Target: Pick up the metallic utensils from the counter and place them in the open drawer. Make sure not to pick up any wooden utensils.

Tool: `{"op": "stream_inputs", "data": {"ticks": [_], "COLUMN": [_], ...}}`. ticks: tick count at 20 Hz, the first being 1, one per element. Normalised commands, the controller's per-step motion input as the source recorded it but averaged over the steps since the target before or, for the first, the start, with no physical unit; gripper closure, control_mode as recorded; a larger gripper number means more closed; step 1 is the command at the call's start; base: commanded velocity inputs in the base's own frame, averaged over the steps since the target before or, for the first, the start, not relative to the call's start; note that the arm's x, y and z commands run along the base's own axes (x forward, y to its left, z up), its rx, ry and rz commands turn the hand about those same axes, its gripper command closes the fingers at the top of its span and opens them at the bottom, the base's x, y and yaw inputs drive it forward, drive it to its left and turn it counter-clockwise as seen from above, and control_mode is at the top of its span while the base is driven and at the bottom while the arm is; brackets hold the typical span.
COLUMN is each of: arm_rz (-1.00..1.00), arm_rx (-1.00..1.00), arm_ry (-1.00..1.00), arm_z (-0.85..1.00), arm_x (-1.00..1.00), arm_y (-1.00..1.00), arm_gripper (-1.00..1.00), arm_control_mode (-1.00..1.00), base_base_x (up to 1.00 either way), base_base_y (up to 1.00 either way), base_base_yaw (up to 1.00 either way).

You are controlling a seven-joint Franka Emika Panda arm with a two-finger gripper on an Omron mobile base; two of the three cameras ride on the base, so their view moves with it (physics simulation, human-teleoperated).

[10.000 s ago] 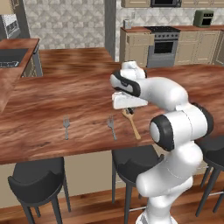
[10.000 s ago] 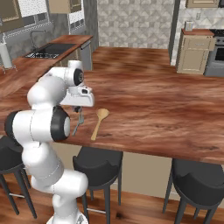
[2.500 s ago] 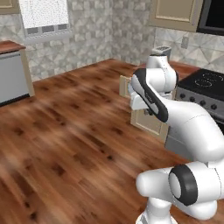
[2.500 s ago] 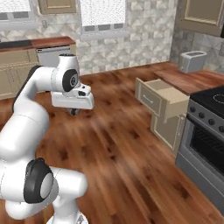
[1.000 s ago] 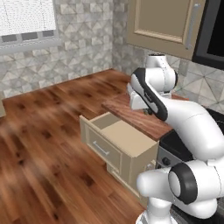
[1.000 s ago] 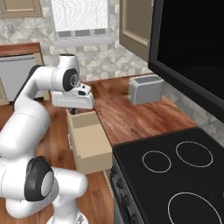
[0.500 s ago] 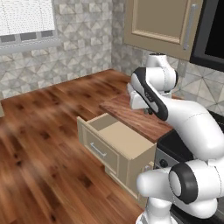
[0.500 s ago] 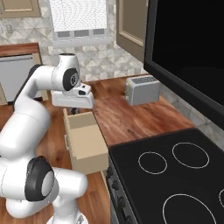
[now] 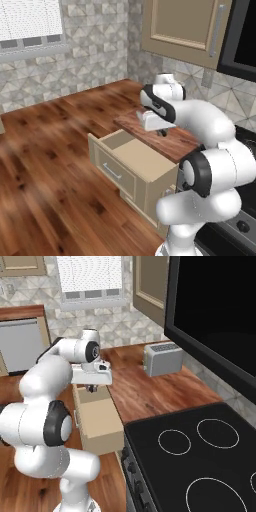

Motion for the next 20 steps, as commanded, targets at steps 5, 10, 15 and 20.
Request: {"op": "stream_inputs", "data": {"ticks": [5, 10, 15, 20], "arm_rz": [0.26, 0.38, 0.23, 0.33], "arm_rx": [0.04, 0.11, 0.02, 0.10], "arm_ry": [-0.01, -0.19, -0.05, -0.11], "arm_z": [-0.97, -0.52, -0.68, -0.65], "arm_x": [0.72, 0.10, 0.63, 0.43], "arm_y": [0.64, 0.41, 0.21, 0.13], "arm_gripper": [1.00, 1.00, 1.00, 1.00], "arm_control_mode": [-1.00, -1.00, -1.00, -1.00], "base_base_x": [0.00, 0.00, 0.00, 0.00], "base_base_y": [0.00, 0.00, 0.00, 0.00], "base_base_yaw": [0.00, 0.00, 0.00, 0.00]}}
